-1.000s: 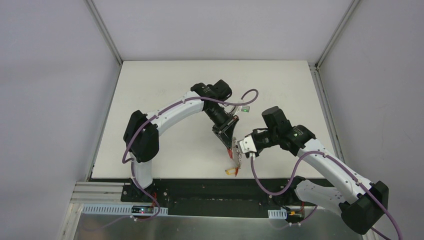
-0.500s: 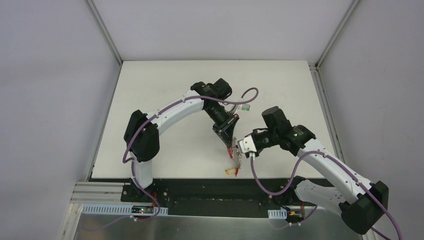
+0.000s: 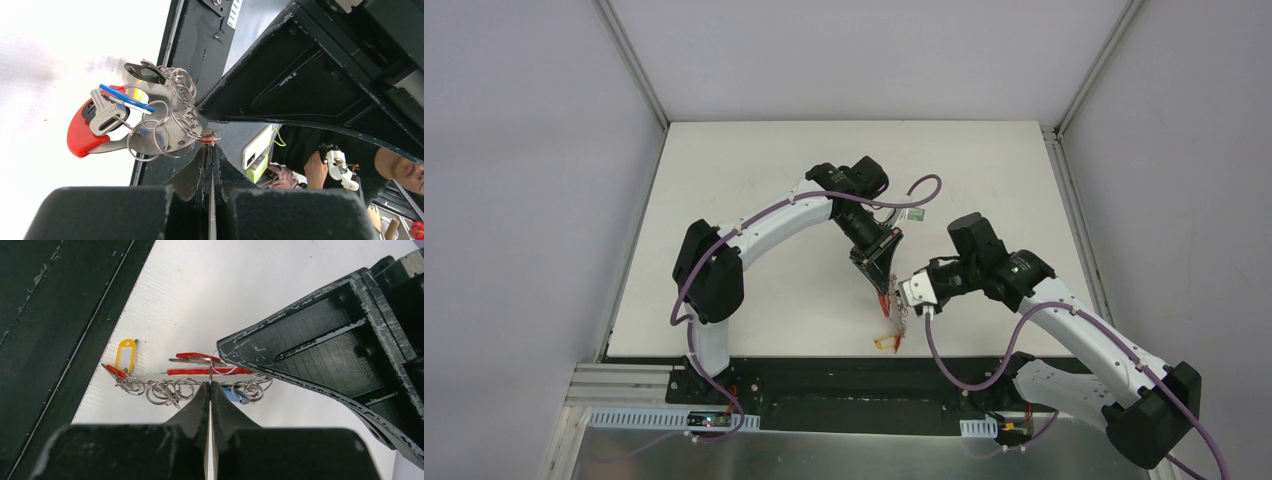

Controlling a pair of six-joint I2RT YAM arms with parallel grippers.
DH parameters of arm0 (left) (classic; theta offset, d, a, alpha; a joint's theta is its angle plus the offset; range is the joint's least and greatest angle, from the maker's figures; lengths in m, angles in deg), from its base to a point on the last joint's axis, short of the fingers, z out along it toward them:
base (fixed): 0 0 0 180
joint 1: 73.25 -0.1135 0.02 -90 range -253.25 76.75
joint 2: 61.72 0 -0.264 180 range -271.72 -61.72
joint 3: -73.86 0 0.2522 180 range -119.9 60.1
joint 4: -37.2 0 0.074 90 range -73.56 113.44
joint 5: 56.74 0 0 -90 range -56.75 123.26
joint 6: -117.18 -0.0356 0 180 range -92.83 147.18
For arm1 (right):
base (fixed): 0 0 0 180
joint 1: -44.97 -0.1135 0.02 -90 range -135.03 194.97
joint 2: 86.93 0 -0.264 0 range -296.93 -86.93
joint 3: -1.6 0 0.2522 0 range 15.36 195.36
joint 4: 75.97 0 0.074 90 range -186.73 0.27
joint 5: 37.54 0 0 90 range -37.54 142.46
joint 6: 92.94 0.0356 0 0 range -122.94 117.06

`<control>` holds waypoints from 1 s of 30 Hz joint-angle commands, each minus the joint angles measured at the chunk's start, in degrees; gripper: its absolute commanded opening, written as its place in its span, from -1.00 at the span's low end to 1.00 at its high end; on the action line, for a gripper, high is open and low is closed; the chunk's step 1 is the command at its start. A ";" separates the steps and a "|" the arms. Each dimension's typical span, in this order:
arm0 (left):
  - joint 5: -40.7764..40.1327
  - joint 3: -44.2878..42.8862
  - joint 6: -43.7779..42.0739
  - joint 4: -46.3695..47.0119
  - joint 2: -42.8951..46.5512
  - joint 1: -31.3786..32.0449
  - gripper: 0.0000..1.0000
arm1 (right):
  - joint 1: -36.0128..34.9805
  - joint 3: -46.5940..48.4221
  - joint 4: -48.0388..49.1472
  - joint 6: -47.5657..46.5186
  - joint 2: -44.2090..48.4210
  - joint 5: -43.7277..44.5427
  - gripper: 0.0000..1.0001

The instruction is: Put the keys on the keyring

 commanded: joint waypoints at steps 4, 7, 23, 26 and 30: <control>-0.14 -0.41 -1.30 -0.81 -0.36 0.44 -1.00 | -0.35 0.31 0.94 -0.23 0.83 -2.12 -1.00; -0.20 -0.20 -1.36 -0.84 -0.50 0.45 -1.00 | -0.34 0.29 0.97 -0.15 0.82 -2.14 -1.00; -2.07 0.38 -1.88 -0.68 -0.66 0.45 -1.00 | -0.38 0.43 1.08 0.57 1.00 -2.58 -1.00; -2.32 0.37 -1.96 -0.83 -0.53 0.45 -1.00 | -0.32 0.48 1.12 0.75 1.04 -2.51 -1.00; -2.68 0.55 -2.49 -0.95 -0.41 0.40 -1.00 | -0.34 0.52 1.62 1.71 1.26 -2.49 -1.00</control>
